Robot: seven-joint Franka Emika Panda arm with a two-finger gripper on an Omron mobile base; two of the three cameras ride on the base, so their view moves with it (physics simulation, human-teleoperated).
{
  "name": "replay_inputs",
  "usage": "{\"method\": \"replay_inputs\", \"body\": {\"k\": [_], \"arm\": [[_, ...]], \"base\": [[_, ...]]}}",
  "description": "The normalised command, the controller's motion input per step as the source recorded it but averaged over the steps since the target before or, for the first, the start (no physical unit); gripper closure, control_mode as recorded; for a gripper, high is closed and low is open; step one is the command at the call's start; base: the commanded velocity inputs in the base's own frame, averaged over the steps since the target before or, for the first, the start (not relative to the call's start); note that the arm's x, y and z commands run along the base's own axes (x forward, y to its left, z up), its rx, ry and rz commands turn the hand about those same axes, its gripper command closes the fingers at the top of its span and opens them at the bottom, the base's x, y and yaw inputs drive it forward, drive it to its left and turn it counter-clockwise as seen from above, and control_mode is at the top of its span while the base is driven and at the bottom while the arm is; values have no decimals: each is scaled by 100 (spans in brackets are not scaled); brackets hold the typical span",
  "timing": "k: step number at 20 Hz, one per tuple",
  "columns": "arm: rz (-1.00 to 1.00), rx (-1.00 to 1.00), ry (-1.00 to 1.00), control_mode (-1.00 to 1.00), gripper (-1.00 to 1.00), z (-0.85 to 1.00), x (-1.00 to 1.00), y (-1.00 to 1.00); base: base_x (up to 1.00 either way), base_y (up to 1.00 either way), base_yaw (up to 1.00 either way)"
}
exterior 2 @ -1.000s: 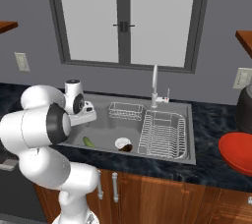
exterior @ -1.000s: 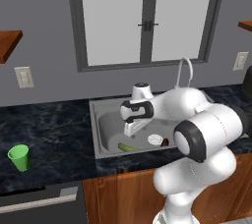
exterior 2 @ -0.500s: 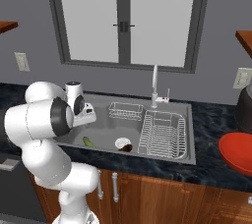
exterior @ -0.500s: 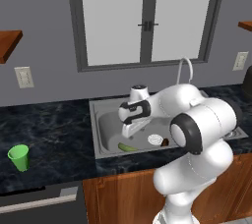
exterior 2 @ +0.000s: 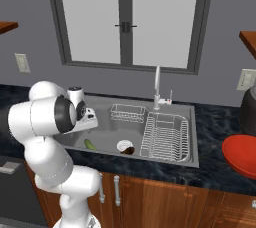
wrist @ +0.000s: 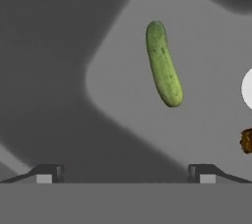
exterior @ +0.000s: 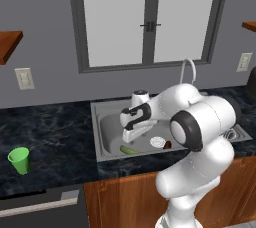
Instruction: Remove the cucumber and sweet potato from the sink. Then move the bowl and cup from the counter to the sink for washing.
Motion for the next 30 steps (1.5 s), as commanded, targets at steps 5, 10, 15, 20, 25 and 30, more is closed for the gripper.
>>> {"method": "replay_inputs", "body": {"k": [5,10,15,20,25,30], "arm": [[-5,0,0,-100,-100,-17,6,0],[-3,0,0,-100,-100,-17,8,0],[-2,0,0,-100,-100,-16,11,0],[-1,0,0,-100,-100,-15,12,1],[0,0,0,-100,-100,-14,12,3],[0,0,0,-100,-100,-15,10,4]], "base": [[0,0,0],[0,0,0],[0,0,0],[0,0,0],[0,0,0],[0,0,0]]}}
